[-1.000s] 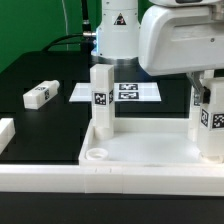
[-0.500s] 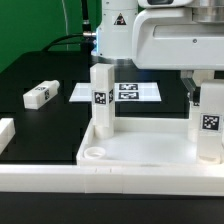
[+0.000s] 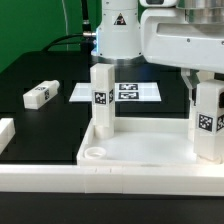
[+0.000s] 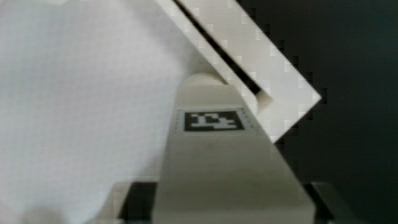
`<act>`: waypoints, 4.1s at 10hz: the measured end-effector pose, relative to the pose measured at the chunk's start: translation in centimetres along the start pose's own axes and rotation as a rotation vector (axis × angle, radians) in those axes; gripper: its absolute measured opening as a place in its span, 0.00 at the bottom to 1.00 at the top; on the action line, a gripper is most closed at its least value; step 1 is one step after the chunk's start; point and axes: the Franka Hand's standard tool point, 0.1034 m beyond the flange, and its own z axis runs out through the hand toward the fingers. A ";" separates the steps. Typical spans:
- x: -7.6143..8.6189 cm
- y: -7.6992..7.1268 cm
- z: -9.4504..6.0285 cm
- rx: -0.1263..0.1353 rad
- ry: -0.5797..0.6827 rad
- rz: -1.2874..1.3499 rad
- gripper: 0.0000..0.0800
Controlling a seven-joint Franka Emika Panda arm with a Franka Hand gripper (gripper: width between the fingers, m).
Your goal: Assemble desk
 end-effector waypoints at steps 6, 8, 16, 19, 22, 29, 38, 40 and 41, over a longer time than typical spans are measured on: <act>-0.1 0.0 0.0 0.000 -0.001 0.239 0.36; -0.1 0.0 0.1 -0.003 -0.001 0.170 0.58; -0.5 -0.2 0.0 -0.016 0.013 -0.575 0.81; -0.8 -0.4 0.0 -0.029 0.018 -0.823 0.81; -0.8 -0.4 0.0 -0.032 0.015 -1.016 0.81; -0.7 -0.3 0.1 -0.033 0.014 -1.050 0.36; -0.3 -0.3 0.2 0.000 0.012 -0.251 0.36; -0.1 -0.2 0.2 0.018 0.006 -0.057 0.36; 0.0 -0.1 0.2 0.020 0.001 0.037 0.36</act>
Offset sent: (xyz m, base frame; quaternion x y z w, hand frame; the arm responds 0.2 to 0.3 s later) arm -0.0014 -0.0044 -0.0021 -0.0101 0.0017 0.1009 0.9948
